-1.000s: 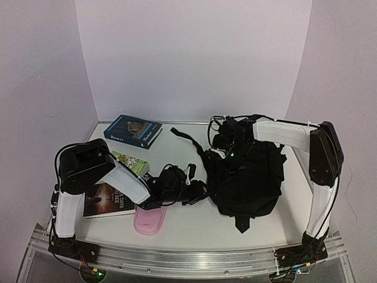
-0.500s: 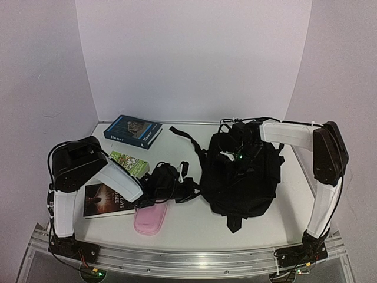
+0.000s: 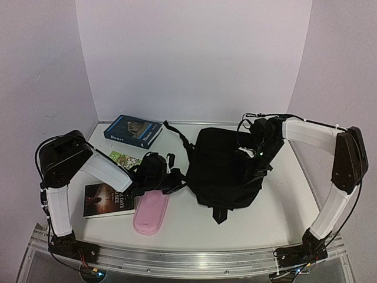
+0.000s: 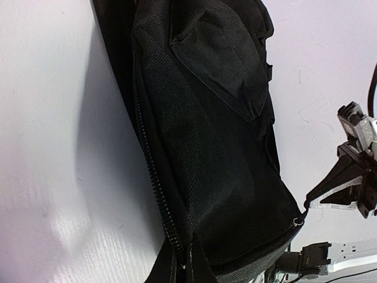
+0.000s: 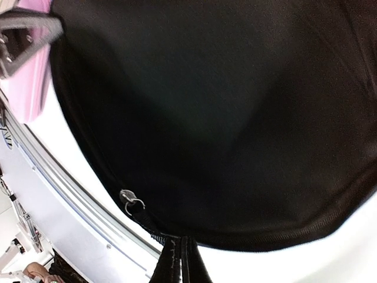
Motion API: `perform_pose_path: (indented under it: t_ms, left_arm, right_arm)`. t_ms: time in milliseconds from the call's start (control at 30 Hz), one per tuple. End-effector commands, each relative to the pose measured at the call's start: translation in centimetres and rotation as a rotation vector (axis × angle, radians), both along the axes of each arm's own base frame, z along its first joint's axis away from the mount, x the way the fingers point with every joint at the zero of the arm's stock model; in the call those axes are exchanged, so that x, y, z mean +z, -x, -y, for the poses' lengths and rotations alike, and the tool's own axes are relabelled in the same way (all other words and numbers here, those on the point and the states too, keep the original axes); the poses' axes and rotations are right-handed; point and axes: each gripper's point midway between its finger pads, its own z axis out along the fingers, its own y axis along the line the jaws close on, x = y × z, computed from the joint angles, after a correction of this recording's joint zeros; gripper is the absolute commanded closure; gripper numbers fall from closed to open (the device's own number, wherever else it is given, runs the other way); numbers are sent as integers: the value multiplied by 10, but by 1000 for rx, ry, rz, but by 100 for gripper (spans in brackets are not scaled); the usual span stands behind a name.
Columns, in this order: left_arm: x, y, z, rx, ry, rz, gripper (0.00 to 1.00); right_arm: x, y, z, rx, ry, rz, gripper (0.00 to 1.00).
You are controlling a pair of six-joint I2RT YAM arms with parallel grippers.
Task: Pack the student bag
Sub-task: Unzip the student bag at the center of the board.
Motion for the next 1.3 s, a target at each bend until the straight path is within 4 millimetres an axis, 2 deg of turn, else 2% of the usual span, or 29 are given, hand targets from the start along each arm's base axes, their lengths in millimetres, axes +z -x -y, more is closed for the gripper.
perform_pose_path:
  t_ms: [0,100,167,267,333,433,467,600,700,800,900,1100,1267]
  left_arm:
    - [17,-25,-5,-7,-59,53,100]
    - [18,-39,11,-65,-134,62,100]
    - [27,-53,24,-85,-138,81,100]
    - [29,-69,27,-74,-106,63,99]
    - [38,-73,26,-70,-73,68,88]
    - [59,-63,22,-77,-39,109,62]
    - [67,-57,19,-79,-35,126,56]
    - [85,-28,17,-88,-76,170,43]
    - [87,-9,26,-115,-88,166,33]
    - [81,6,41,-134,-84,136,30]
    - [71,12,53,-133,-66,78,29]
    - [51,14,67,-128,-39,7,27]
    - [36,8,71,-106,-64,-17,34]
  right_arm:
    - [2,13,4,21,-21,-40,100]
    - [2,17,-6,21,-80,-88,100]
    - [4,21,-12,25,-119,-111,100]
    - [8,24,-18,29,-157,-125,100]
    - [10,22,-20,27,-165,-124,100]
    - [12,15,-23,23,-164,-110,100]
    - [12,11,-25,21,-168,-106,100]
    - [10,1,-35,14,-185,-115,100]
    - [10,-3,-45,27,-195,-119,100]
    - [12,-5,-60,56,-202,-111,100]
    - [12,-3,-69,78,-197,-108,100]
    - [11,1,-69,87,-190,-108,100]
    - [15,3,-65,92,-184,-88,100]
